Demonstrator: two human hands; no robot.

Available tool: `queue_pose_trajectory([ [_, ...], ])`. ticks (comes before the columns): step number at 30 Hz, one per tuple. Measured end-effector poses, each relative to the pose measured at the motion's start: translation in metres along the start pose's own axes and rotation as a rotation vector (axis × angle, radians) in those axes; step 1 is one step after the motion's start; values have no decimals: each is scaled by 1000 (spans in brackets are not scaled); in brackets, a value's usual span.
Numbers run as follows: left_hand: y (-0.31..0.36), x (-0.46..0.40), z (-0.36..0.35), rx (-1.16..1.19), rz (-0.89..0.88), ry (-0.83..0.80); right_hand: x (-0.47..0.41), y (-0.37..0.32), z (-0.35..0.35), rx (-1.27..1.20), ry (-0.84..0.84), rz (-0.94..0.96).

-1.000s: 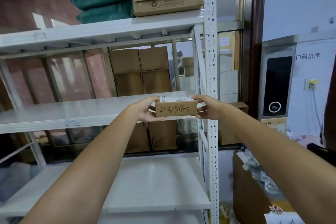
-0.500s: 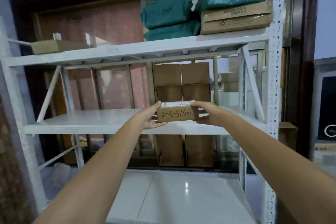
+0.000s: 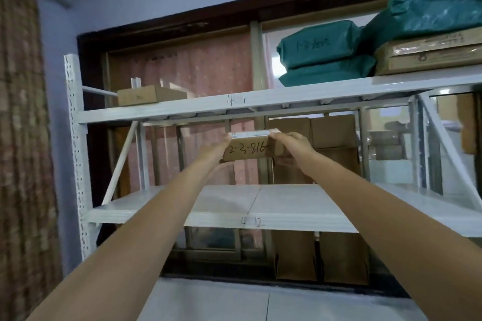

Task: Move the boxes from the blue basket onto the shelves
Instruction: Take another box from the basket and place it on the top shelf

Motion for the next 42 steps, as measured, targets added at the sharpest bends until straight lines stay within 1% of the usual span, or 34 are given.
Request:
queue_pose_trajectory([
  [2,18,-23,9,-27,-62,-17,-18,-20,-11,6,17,57],
  [6,55,-63,19,-215,-233,-49,-59,-55,-23,35,55,198],
  [10,91,-105,10,-252,-367,24,-104,-87,-21,123,118,321],
  [13,108,-138,-1,-336,-451,50,-135,-111,-14,263,217,450],
  [15,114,-159,-5,-349,-506,61,-151,-122,-11,379,290,521],
  [19,108,-200,-2,-425,-536,80,-178,-128,-17,645,332,500],
  [23,103,-233,9,-508,-538,107,-198,-126,-31,803,333,460],
  [27,96,-260,21,-526,-517,58,-215,-120,-43,841,296,395],
  [30,90,-273,25,-578,-502,31,-221,-116,-46,896,324,366],
  [34,83,-280,24,-737,-546,109,-227,-113,-49,993,395,328],
  [38,80,-284,26,-760,-562,121,-226,-111,-53,1054,427,321],
  [42,81,-284,26,-750,-565,106,-224,-109,-54,1122,419,292],
])
Point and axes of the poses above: each hand's wrist, its own x-axis away from the middle knuckle, its own z-axis out of the back of the hand, y = z × x, the point moved 2 cm from there along -x, towards the middle knuckle, and after that the axes turned 7 degrees about x, right-handed, at the moved point
